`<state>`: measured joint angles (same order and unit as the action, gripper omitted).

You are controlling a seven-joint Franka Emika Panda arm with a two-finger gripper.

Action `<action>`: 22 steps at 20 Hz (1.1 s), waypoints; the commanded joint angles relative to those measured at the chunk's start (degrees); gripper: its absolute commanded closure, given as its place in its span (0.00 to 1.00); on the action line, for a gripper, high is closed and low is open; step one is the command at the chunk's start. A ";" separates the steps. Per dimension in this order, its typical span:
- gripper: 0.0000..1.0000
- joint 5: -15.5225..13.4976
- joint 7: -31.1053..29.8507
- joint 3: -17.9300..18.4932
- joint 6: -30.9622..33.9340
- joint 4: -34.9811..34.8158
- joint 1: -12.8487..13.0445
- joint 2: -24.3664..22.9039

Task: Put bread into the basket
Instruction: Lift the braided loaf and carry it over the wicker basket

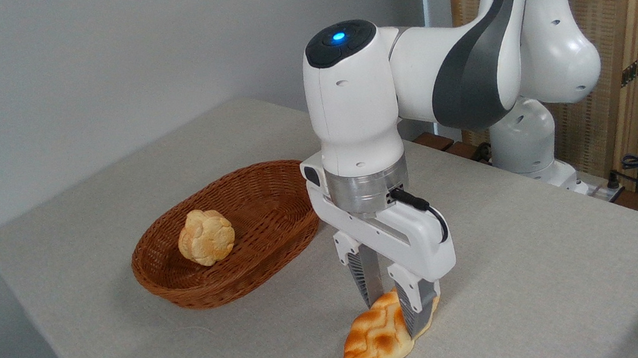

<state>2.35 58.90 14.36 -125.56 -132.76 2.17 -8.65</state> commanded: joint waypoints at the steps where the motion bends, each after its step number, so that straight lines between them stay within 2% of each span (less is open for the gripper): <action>1: 0.62 -1.21 0.87 -0.12 -1.26 -0.40 0.29 0.13; 5: 0.62 -1.21 0.70 -0.73 -0.74 -0.22 0.55 -0.22; 7: 0.62 -1.38 0.00 -3.36 0.75 0.65 0.55 -1.71; 10: 0.59 -5.15 -3.59 -7.31 9.24 6.52 0.38 -3.12; 13: 0.59 -5.78 -7.38 -11.18 22.87 15.49 0.46 -3.21; 14: 0.59 -6.47 -8.61 -12.41 24.91 16.82 0.38 -3.30; 16: 0.58 -9.98 -11.59 -14.96 25.63 17.79 0.11 -4.52; 19: 0.48 -11.84 -13.10 -19.09 25.63 17.71 0.55 -4.45; 21: 0.32 -13.51 -13.10 -21.99 24.76 17.71 0.46 -2.26; 22: 0.33 -14.21 -13.19 -22.88 24.58 17.71 0.55 -1.81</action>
<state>-9.42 46.44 -5.64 -100.89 -115.60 2.81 -12.95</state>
